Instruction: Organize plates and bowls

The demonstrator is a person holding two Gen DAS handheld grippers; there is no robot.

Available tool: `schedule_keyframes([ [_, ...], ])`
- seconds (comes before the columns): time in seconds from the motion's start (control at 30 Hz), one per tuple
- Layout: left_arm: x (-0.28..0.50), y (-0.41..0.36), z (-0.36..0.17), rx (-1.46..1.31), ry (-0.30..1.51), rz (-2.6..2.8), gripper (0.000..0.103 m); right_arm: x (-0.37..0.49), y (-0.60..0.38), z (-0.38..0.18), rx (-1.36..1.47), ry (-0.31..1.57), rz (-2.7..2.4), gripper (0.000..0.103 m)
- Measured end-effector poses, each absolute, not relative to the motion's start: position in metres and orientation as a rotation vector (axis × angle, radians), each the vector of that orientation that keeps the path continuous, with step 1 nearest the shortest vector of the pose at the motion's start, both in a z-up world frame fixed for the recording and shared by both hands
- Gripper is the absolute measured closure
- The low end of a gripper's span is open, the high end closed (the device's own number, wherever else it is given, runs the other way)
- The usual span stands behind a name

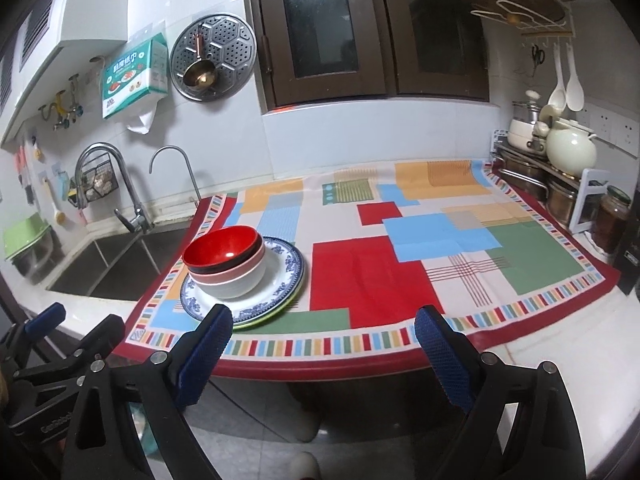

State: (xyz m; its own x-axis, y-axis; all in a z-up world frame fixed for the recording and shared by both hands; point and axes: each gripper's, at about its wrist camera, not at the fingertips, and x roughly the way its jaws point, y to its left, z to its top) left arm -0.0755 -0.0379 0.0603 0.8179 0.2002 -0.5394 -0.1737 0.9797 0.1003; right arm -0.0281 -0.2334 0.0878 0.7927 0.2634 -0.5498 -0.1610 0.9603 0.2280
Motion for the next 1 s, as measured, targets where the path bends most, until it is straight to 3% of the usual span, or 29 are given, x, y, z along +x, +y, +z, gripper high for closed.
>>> schedule_keyframes([
  [1.0,-0.11,-0.05,0.063,0.035,0.575,0.173,0.0,-0.073,-0.244,0.094,0.161,0.597,0.218,0.01],
])
